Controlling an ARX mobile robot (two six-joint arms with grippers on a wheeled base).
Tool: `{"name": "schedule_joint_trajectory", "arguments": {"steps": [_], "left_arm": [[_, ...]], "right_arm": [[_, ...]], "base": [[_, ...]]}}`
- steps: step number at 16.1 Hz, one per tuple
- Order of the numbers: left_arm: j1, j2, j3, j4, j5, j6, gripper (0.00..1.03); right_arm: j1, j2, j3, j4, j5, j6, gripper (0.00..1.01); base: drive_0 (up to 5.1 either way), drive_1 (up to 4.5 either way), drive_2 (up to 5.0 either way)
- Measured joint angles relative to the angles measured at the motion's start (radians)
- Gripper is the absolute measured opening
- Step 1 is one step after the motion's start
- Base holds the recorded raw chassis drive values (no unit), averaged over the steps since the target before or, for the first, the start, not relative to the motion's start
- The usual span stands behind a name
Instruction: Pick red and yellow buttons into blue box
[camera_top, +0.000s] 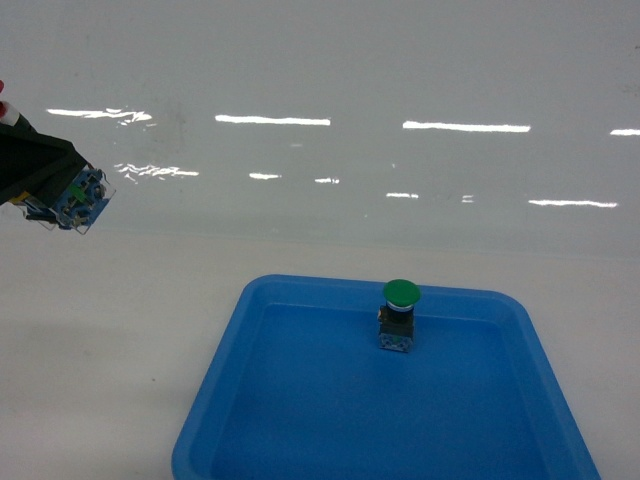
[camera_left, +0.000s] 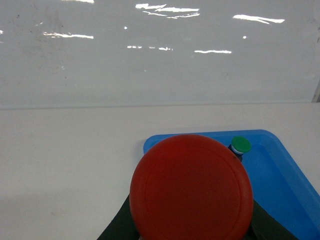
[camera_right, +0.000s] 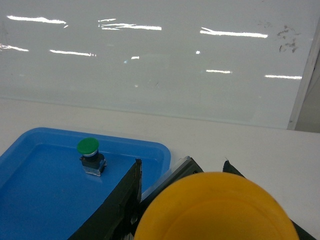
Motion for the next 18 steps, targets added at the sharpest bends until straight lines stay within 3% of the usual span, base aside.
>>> {"name": "schedule_joint_trajectory", "arguments": {"steps": [4,8,18], "left_arm": [[0.0,0.0,0.0,0.001,0.0,0.0,0.24],[0.004,-0.002,-0.001,0.0,-0.005,0.0,0.24],[0.002,-0.003,-0.001,0.0,0.0,0.001,0.24]], "right_arm": [[0.0,0.0,0.0,0.001,0.0,0.0,0.41],[0.001,-0.004,-0.001,-0.001,0.0,0.0,0.41],[0.0,-0.002,-0.001,0.0,0.0,0.0,0.41]], "base": [[0.0,-4.05,4.1],[3.4,-4.84,1.4],[4.8,-3.0,-2.0]]}}
